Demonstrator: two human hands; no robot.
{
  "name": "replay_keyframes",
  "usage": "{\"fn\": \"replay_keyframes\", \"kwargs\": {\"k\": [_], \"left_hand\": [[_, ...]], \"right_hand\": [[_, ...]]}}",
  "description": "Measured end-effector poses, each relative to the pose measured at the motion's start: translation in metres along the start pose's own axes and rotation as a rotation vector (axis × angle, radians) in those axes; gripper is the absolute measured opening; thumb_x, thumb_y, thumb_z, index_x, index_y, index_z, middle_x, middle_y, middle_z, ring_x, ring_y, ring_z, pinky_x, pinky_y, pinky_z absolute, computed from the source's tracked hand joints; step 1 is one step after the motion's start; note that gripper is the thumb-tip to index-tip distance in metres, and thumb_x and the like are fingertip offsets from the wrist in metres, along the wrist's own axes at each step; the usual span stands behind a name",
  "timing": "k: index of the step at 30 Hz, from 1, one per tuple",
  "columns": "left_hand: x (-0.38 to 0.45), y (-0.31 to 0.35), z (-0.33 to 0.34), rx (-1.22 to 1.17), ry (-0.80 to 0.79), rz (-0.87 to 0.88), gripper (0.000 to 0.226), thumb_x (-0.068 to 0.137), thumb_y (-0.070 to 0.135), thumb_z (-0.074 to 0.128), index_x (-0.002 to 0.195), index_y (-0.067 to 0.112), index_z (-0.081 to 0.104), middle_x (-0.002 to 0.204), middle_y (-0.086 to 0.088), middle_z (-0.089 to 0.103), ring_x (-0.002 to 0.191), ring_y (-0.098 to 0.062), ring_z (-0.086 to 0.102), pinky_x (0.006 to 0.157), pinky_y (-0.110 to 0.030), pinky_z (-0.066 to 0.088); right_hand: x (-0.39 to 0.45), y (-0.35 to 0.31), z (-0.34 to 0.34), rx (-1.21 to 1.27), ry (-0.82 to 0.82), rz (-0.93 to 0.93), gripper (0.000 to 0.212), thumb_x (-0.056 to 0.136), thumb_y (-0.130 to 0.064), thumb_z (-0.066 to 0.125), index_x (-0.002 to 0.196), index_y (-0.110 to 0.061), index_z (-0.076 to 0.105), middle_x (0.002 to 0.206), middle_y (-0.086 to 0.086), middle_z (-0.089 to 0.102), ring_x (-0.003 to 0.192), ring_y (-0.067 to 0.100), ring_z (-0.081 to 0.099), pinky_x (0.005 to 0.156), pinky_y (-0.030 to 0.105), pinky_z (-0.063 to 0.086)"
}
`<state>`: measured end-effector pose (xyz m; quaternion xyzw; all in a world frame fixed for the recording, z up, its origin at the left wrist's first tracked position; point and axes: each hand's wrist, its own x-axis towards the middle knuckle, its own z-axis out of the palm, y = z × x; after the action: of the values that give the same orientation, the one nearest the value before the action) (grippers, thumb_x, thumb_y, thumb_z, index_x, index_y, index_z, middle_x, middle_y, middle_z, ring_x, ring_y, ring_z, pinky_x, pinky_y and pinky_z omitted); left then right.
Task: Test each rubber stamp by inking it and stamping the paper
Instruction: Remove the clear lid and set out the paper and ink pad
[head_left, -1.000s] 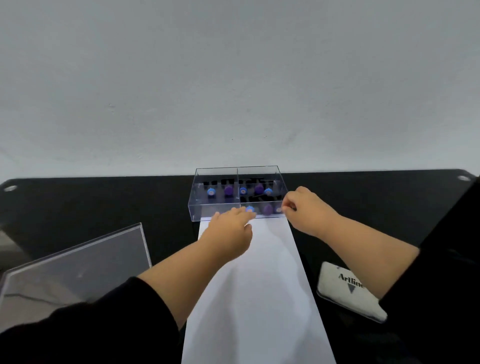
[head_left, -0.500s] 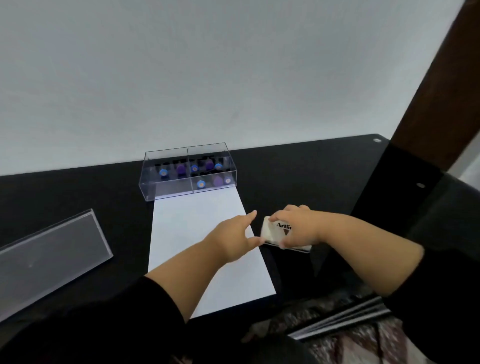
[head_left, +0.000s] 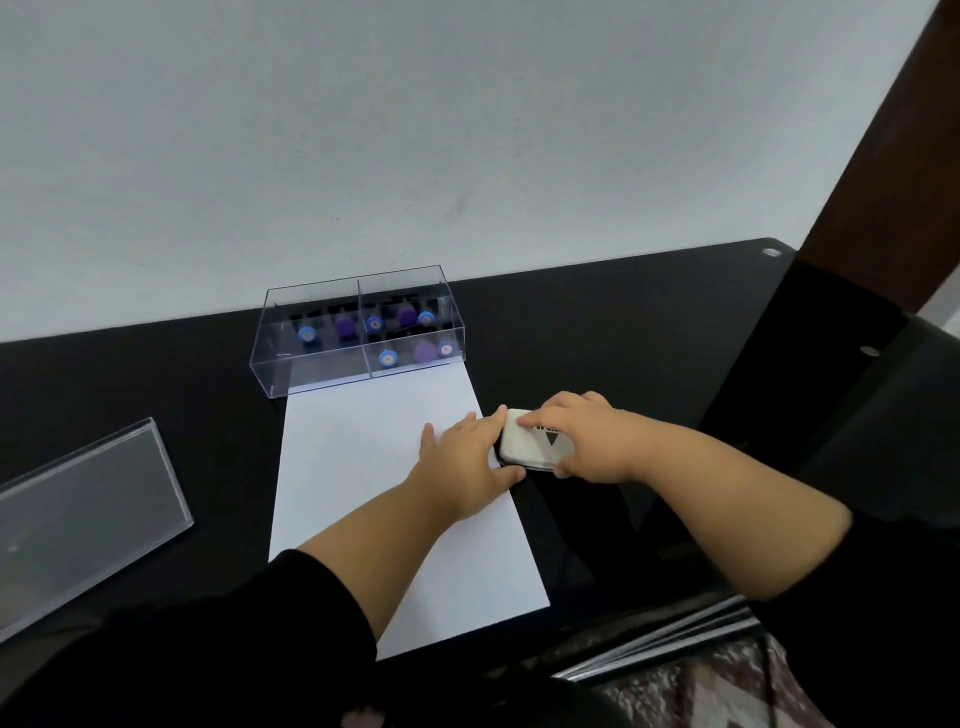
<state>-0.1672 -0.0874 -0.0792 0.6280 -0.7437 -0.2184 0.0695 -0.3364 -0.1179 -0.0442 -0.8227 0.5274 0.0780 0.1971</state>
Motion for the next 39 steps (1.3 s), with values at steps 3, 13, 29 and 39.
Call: {"fn": "replay_keyframes", "kwargs": {"k": [3, 13, 29, 39], "left_hand": [[0.013, -0.007, -0.001, -0.01, 0.004, 0.008, 0.076, 0.093, 0.044, 0.051, 0.153, 0.025, 0.007, 0.157, 0.004, 0.02, 0.147, -0.014, 0.003, 0.115, -0.048, -0.007], [0.04, -0.026, -0.006, 0.017, 0.048, 0.078, 0.08, 0.091, 0.048, 0.053, 0.152, 0.028, 0.006, 0.158, 0.009, 0.016, 0.146, -0.006, 0.003, 0.117, -0.04, -0.009], [0.042, -0.028, -0.003, 0.003, 0.05, 0.079, 0.082, 0.091, 0.049, 0.053, 0.152, 0.028, 0.002, 0.158, 0.009, 0.013, 0.144, -0.001, 0.0, 0.115, -0.032, -0.014], [0.044, -0.031, -0.002, -0.029, 0.054, 0.104, 0.083, 0.09, 0.05, 0.053, 0.151, 0.03, 0.001, 0.157, 0.015, 0.014, 0.143, 0.003, -0.002, 0.116, -0.03, -0.015]], "right_hand": [[0.014, 0.006, -0.003, 0.026, 0.011, -0.03, 0.066, 0.088, -0.021, 0.06, 0.142, -0.039, 0.028, 0.145, -0.011, 0.026, 0.132, 0.018, 0.021, 0.106, 0.041, 0.032], [0.035, 0.028, -0.014, 0.117, -0.002, -0.174, 0.064, 0.084, -0.028, 0.065, 0.139, -0.04, 0.035, 0.142, -0.018, 0.028, 0.125, 0.012, 0.021, 0.098, 0.022, 0.026], [0.038, 0.051, -0.029, 0.715, 0.047, -0.185, 0.02, 0.083, -0.024, 0.068, 0.1, -0.032, 0.066, 0.11, -0.007, 0.066, 0.101, 0.009, 0.062, 0.094, 0.032, 0.049], [0.07, 0.048, -0.008, 1.064, 0.681, 0.163, 0.02, 0.095, -0.024, 0.05, 0.104, -0.031, 0.067, 0.111, -0.009, 0.063, 0.103, 0.009, 0.057, 0.088, 0.028, 0.048]]}}
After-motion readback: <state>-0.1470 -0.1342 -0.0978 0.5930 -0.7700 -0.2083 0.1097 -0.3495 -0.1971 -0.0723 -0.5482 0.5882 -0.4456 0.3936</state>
